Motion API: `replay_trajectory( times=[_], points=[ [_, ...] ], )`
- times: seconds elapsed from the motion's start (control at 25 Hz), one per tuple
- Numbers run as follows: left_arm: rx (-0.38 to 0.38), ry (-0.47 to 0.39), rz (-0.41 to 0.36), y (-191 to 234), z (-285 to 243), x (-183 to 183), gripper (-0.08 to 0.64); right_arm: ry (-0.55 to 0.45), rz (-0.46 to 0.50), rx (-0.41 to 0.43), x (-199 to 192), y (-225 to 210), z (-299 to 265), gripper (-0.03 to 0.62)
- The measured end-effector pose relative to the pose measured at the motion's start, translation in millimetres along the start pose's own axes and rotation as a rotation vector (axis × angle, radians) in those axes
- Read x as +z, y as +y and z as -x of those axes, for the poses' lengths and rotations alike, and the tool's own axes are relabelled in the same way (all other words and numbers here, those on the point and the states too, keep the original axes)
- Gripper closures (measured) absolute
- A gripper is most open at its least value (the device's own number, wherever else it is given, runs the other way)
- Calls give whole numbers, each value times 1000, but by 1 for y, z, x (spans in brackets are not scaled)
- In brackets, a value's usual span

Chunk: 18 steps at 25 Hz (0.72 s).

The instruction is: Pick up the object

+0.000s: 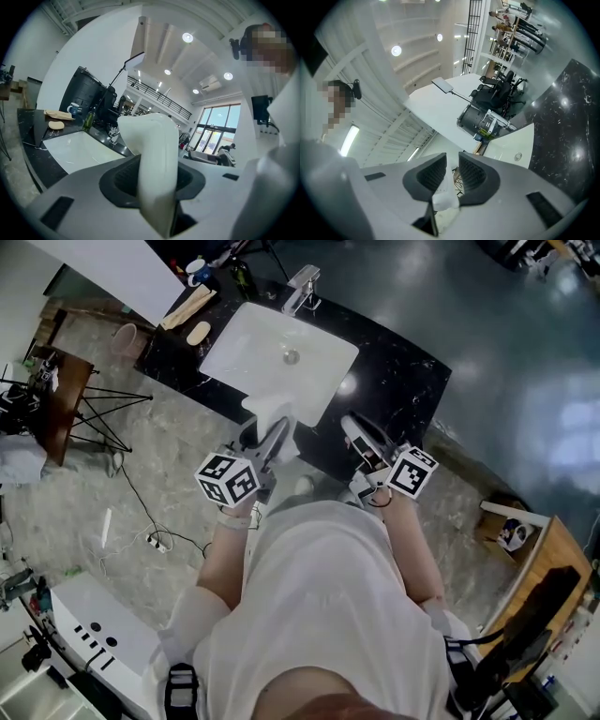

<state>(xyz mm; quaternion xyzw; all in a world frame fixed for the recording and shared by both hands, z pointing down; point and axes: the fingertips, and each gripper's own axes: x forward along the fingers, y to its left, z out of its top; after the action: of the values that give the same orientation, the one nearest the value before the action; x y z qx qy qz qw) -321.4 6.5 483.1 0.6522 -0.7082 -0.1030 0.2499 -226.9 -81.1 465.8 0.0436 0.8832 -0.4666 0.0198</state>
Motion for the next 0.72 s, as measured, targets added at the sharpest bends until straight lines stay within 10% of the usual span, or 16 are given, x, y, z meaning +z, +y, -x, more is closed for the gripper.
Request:
replay_trajectory(
  times=[0.72],
  points=[
    [-54,14,62,-10,-8,-5,410,-28,-33,-8,3,-7,6,514]
  ],
)
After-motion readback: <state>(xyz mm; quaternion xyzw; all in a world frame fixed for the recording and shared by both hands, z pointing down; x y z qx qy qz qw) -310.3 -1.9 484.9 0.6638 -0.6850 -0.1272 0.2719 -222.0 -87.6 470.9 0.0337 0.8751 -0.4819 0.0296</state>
